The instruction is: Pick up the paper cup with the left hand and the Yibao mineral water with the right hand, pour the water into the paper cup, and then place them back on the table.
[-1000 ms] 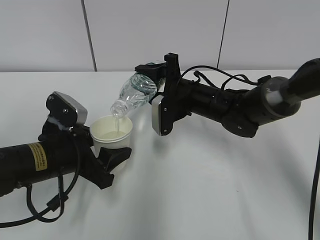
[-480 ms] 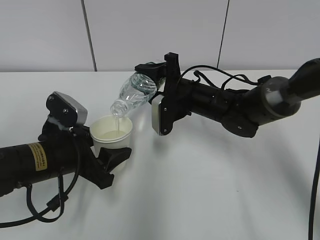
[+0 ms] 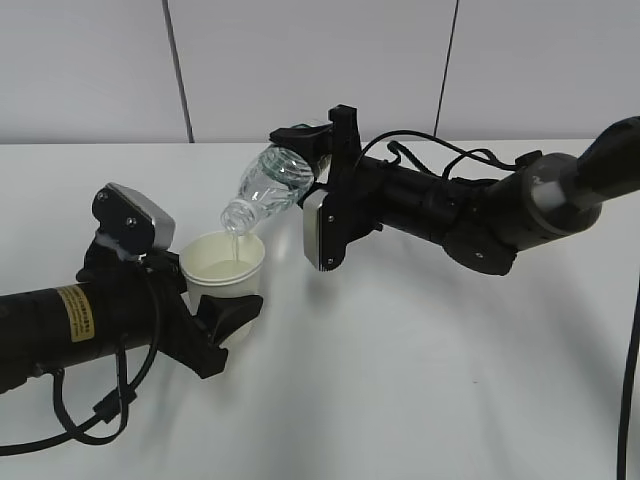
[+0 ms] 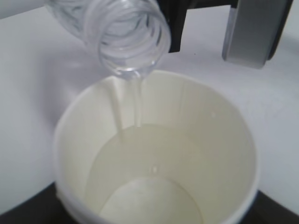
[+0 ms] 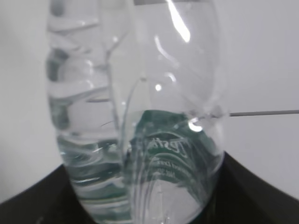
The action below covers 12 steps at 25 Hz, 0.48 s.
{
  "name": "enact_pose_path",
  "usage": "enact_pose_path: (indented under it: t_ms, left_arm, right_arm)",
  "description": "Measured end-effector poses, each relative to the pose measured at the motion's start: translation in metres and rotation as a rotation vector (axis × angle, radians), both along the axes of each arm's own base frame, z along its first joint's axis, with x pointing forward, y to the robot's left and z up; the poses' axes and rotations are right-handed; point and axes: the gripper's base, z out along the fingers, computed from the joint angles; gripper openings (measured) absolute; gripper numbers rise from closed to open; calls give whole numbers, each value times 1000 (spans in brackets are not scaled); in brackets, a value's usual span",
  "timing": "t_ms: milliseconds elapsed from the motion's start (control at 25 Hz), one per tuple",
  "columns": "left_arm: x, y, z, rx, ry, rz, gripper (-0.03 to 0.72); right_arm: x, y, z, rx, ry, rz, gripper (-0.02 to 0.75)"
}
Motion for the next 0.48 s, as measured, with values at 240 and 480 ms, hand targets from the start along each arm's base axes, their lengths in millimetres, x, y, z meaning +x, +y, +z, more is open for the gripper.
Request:
enact_pose_path:
  t_ms: [240,480]
  left_arm:
    - [0,0,0,-2,1,7,436]
    - [2,1,1,-13,-3,27,435]
  right_arm:
    - [0,0,0,50,57,-2,469]
    - [0,0,0,170,184,-8,469]
